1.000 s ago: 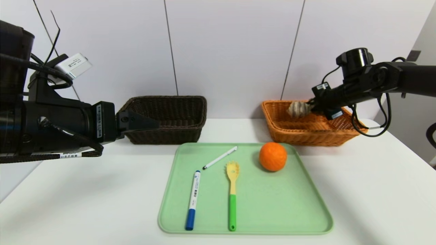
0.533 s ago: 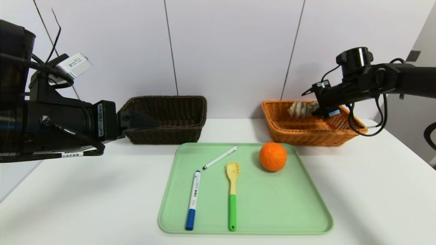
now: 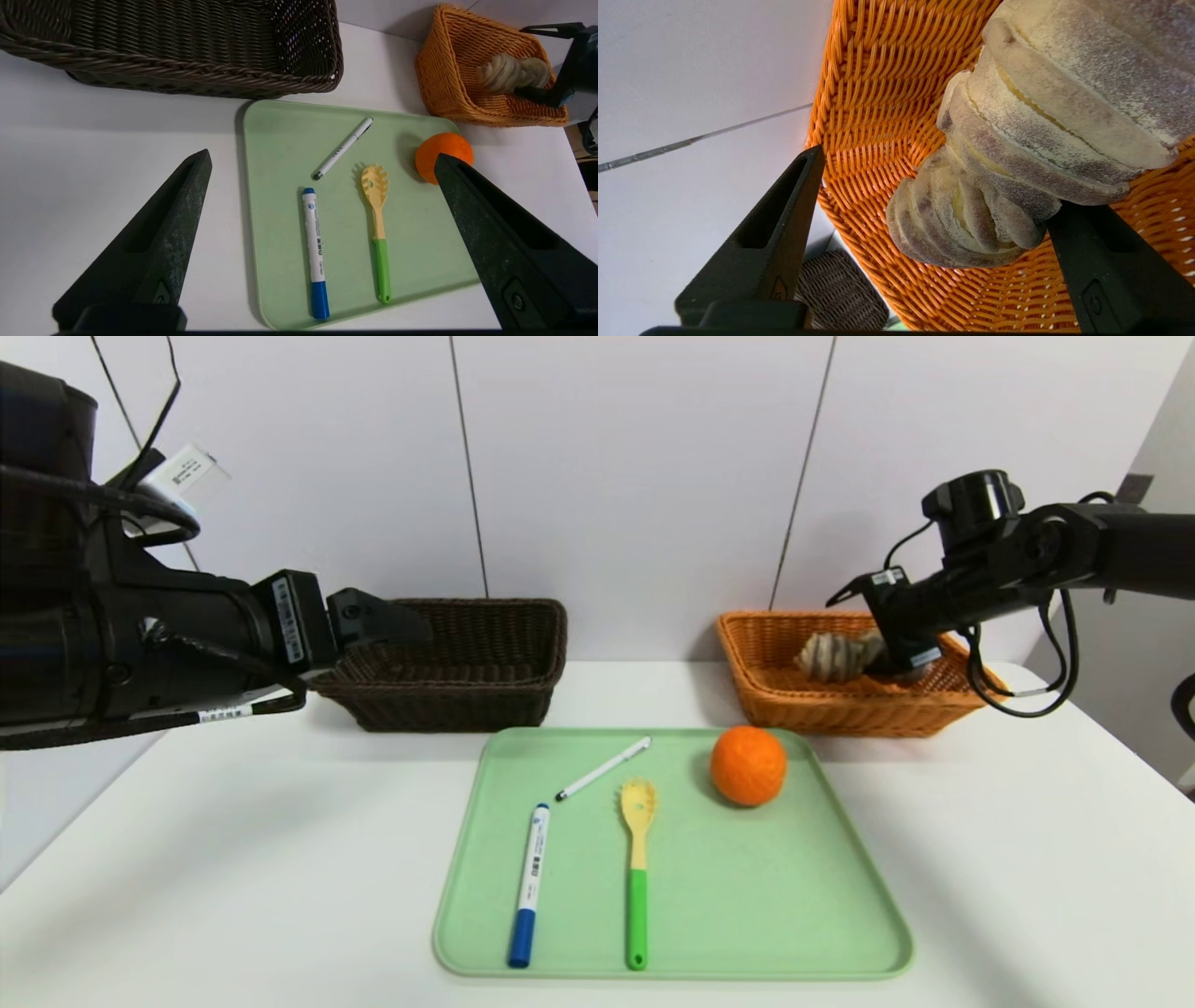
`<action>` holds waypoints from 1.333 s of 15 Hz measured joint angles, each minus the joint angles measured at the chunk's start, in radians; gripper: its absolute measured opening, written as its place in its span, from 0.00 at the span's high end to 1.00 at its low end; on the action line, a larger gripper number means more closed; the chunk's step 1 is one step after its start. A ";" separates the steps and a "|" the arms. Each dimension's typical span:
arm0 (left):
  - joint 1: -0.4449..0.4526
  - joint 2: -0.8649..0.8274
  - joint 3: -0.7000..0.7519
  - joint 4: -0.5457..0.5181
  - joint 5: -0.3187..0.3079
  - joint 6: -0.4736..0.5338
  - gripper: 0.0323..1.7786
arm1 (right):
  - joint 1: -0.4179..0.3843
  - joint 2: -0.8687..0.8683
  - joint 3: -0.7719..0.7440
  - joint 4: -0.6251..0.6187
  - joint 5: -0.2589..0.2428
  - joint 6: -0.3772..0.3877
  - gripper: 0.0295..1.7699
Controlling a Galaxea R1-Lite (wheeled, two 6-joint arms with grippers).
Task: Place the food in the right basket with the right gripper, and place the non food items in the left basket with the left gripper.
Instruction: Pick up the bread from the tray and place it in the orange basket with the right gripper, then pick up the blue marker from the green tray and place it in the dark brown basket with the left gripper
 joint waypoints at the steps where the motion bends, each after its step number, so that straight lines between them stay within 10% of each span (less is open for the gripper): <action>1: -0.002 0.000 0.004 -0.001 0.002 0.000 0.05 | 0.000 -0.001 -0.001 0.006 0.003 0.000 0.13; 15: -0.027 -0.010 0.099 -0.097 0.003 0.016 0.05 | 0.012 -0.083 -0.001 0.016 -0.042 -0.013 0.05; 20: -0.044 -0.063 0.161 -0.074 -0.016 0.163 0.05 | 0.082 -0.240 0.008 0.061 -0.135 -0.258 0.04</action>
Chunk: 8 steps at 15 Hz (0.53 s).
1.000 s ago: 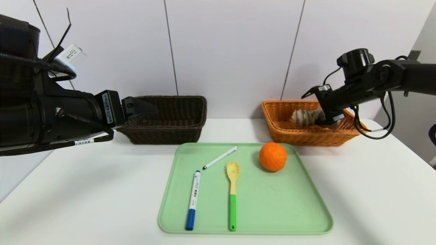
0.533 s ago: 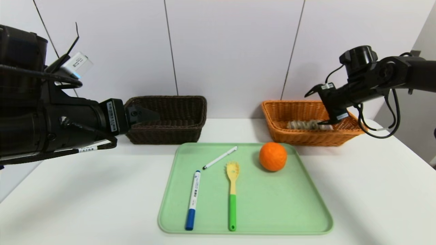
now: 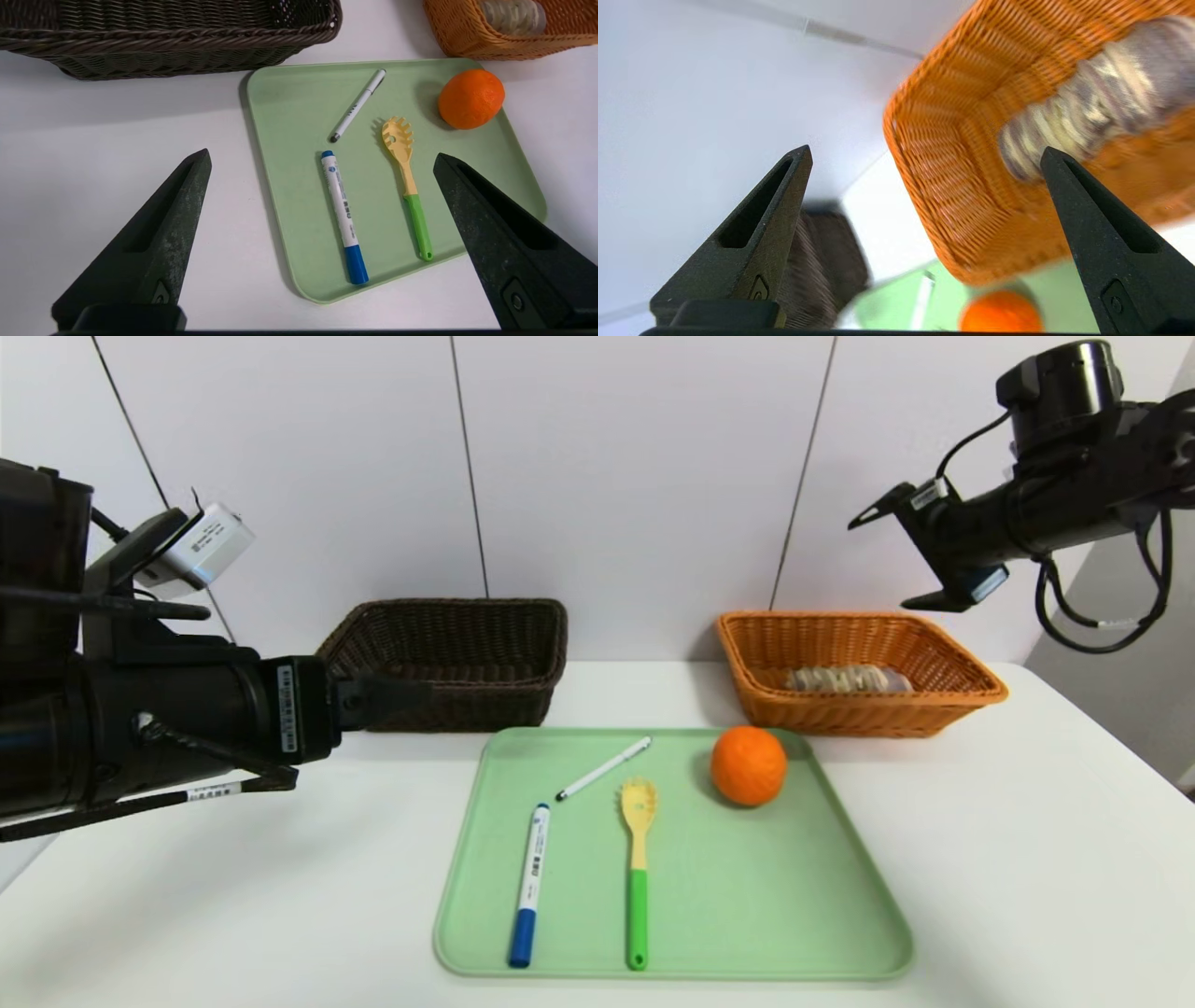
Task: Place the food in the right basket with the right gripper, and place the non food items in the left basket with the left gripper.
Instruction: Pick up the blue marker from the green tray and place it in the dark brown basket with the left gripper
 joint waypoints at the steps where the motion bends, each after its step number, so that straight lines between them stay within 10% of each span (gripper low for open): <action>1: -0.011 -0.005 0.000 -0.001 0.005 0.006 0.05 | 0.017 -0.034 0.011 0.042 -0.026 -0.064 0.04; 8: -0.118 0.023 -0.037 0.059 0.012 0.001 0.05 | 0.055 -0.288 0.270 0.282 -0.057 -0.335 0.04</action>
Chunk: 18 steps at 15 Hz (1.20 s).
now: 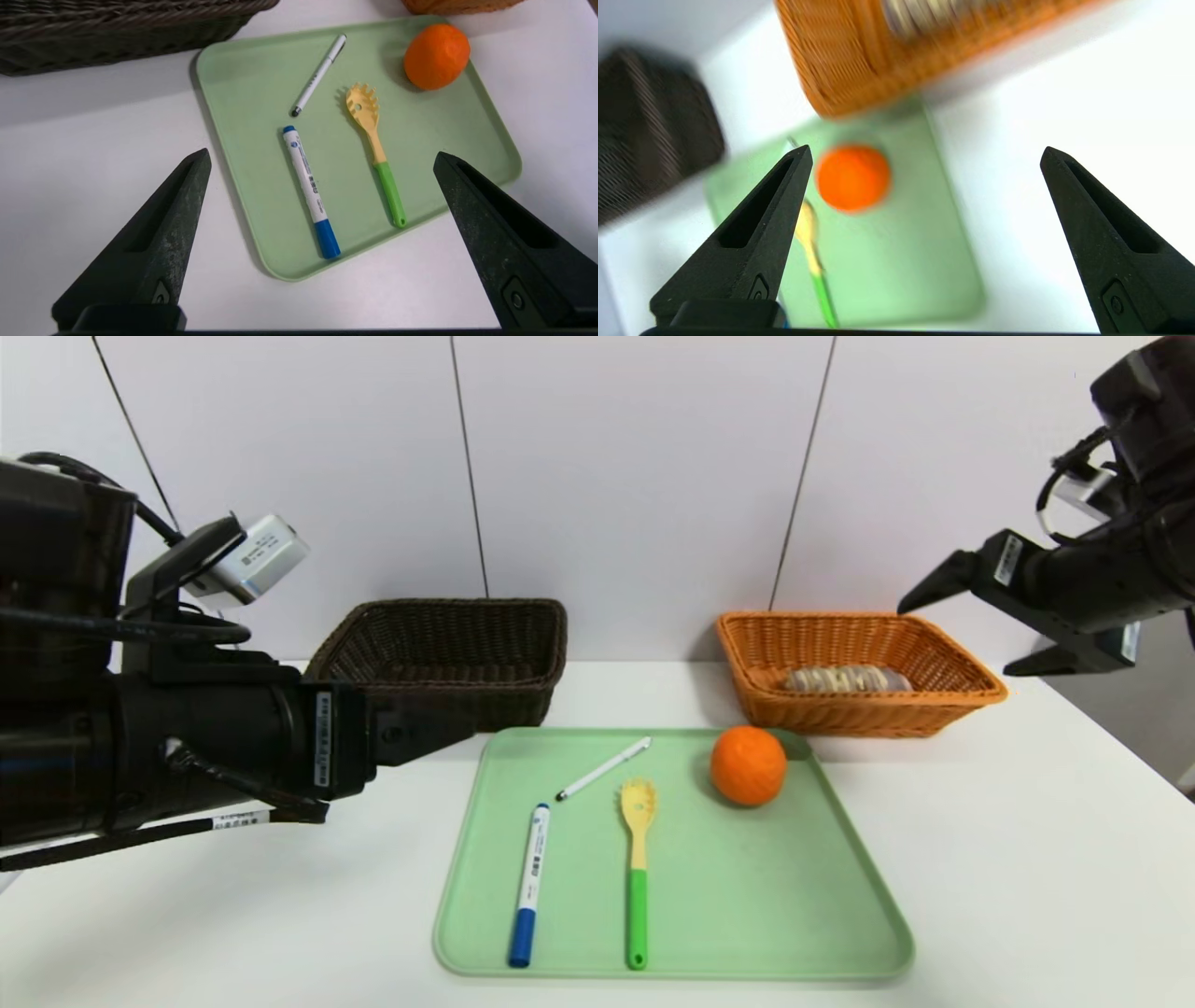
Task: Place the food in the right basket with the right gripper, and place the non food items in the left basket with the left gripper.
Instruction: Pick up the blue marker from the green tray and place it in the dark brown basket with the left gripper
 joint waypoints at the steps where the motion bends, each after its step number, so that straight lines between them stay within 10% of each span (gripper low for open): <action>1: -0.016 0.018 -0.031 0.045 0.001 -0.012 0.05 | 0.011 -0.040 0.060 0.017 0.000 -0.021 0.04; 10: -0.124 0.351 -0.500 0.715 0.004 -0.150 0.05 | 0.041 -0.309 0.423 0.010 -0.006 -0.166 0.04; 18: -0.153 0.591 -0.605 0.756 0.006 -0.173 0.05 | 0.046 -0.314 0.454 0.005 -0.038 -0.171 0.04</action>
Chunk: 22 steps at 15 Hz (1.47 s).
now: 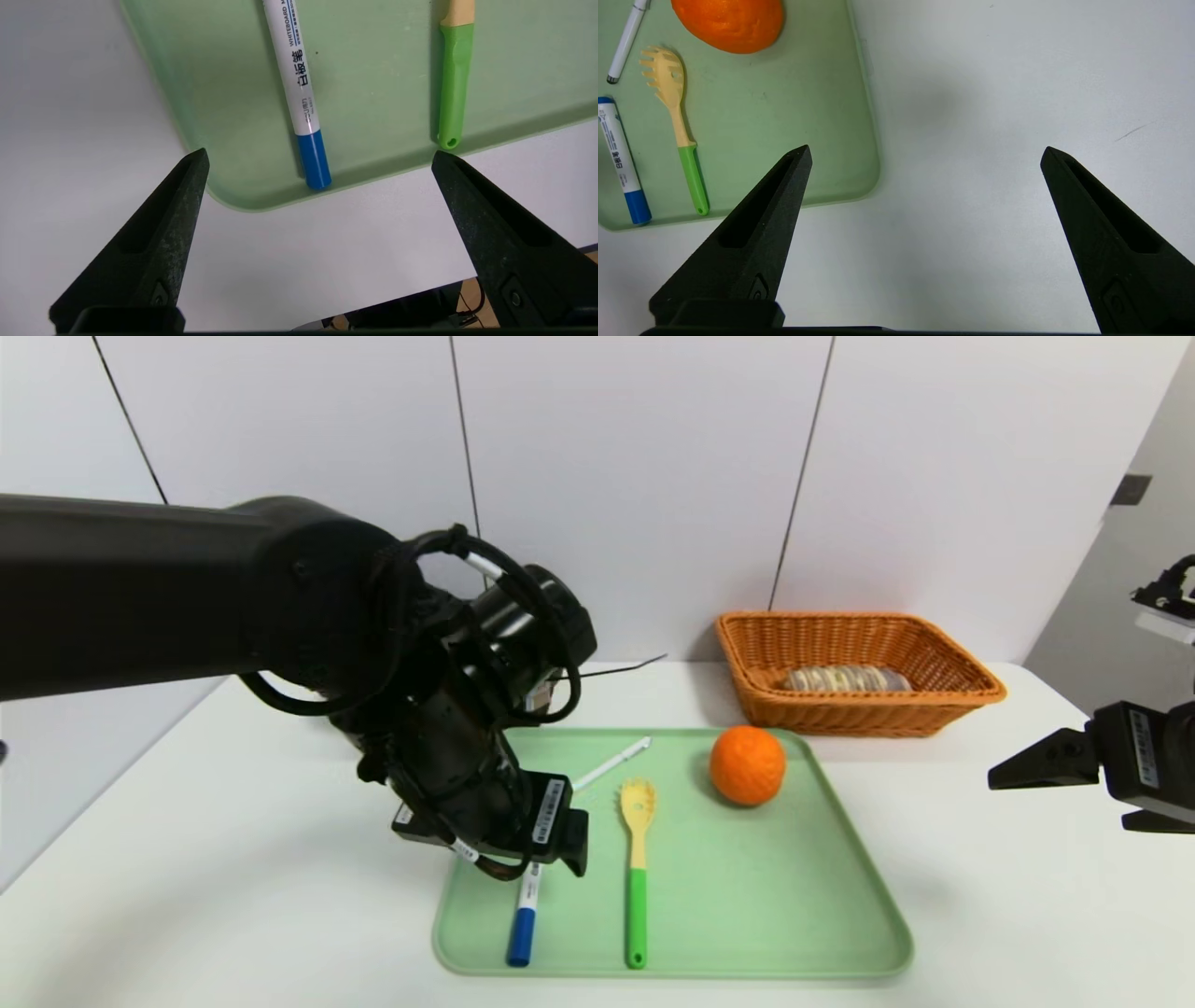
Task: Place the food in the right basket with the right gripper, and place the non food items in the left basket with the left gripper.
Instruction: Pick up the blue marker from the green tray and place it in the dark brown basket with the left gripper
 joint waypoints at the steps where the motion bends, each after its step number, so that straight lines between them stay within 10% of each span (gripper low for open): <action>1: -0.001 0.027 -0.001 0.000 0.001 0.000 0.05 | 0.000 0.001 0.000 -0.001 0.000 0.000 0.04; 20: 0.006 0.166 0.005 -0.050 -0.021 -0.031 0.05 | -0.002 -0.004 0.002 0.001 -0.001 -0.003 0.03; 22: 0.006 0.166 0.006 -0.050 -0.019 -0.032 0.19 | 0.000 -0.006 0.002 0.001 -0.001 -0.004 0.03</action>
